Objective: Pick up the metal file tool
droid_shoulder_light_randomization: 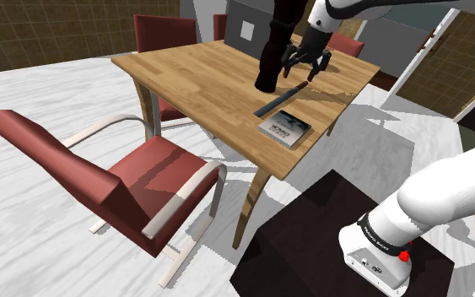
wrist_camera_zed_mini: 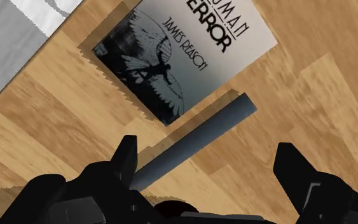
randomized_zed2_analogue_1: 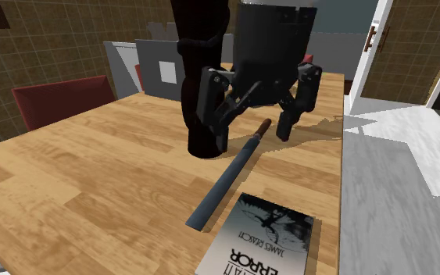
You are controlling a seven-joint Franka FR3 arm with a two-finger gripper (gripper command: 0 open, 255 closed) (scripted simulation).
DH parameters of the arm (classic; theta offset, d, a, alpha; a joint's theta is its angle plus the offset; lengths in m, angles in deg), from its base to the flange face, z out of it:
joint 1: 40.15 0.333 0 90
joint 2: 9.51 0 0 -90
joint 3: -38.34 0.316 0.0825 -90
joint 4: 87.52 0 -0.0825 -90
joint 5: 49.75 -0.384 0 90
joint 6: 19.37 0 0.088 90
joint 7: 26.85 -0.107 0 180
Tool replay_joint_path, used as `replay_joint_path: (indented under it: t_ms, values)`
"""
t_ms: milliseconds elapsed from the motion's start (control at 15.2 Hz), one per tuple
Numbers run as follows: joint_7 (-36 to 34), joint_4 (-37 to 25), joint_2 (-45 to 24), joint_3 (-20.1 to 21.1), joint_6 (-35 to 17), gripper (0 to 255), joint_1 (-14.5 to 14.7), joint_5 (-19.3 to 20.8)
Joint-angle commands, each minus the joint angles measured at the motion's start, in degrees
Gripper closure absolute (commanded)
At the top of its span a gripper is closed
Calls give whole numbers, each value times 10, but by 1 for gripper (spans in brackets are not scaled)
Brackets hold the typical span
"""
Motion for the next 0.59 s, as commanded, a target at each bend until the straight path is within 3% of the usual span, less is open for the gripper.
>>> replay_joint_path:
  t_ms: [0, 528]
  values:
    - [-39, -18, -37, 0, -19, 0, -11, 2]
    - [-172, -102, -181, -20, -77, 0, -47, 10]
